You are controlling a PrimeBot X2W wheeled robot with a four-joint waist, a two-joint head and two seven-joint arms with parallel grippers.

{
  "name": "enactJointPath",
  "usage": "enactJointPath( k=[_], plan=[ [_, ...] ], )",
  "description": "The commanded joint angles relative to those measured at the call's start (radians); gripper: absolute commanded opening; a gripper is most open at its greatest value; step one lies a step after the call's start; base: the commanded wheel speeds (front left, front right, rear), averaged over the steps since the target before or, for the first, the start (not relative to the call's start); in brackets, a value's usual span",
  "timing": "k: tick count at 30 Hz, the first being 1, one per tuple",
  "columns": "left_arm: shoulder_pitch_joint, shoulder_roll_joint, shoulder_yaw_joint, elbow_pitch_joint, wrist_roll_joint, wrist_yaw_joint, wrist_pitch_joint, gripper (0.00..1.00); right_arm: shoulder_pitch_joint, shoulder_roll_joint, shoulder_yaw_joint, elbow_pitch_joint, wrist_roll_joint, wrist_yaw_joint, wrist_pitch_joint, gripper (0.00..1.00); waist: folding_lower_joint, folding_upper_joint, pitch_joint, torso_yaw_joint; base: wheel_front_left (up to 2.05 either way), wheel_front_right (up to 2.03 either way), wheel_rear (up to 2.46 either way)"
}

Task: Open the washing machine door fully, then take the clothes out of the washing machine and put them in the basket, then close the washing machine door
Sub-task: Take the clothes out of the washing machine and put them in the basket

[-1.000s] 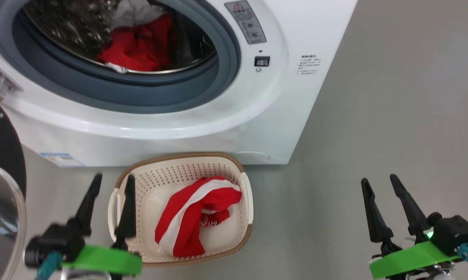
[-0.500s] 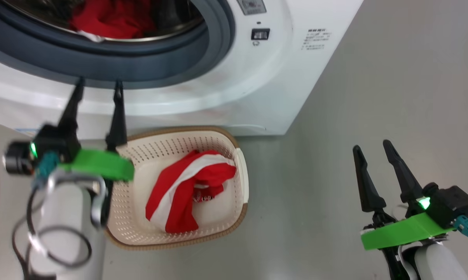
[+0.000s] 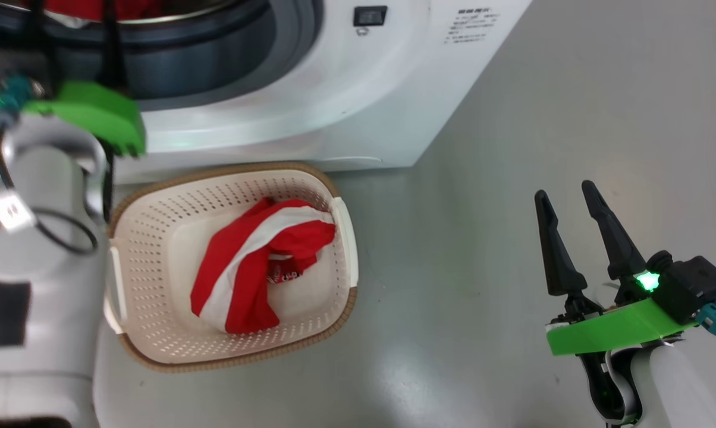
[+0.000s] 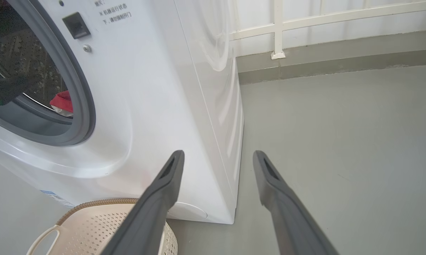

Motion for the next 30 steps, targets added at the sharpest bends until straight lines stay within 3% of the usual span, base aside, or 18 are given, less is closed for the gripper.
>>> enactJointPath(
  k=[1,16,30],
  plan=[
    [-0.039,0.054,0.014,0.011,0.017,0.017,-0.005,1.0,-0.011,0.003,0.031,-0.027,0.008,0.007,-0.006,1.0,0.0001,0.0,0.029,-0.023,0.0,0.0,0.0],
    [-0.341,0.162,-0.009,0.355,0.032,0.054,0.012,1.0,-0.066,0.003,0.074,-0.034,0.042,0.007,-0.006,1.0,0.0001,0.0,0.114,-0.104,0.0,0.0,0.0],
    [-0.397,0.23,-0.022,0.43,0.019,0.071,0.154,1.0,-0.084,0.003,0.101,-0.035,0.065,0.007,-0.006,1.0,0.0001,0.0,0.142,-0.147,0.0,0.0,0.0]
  ],
)
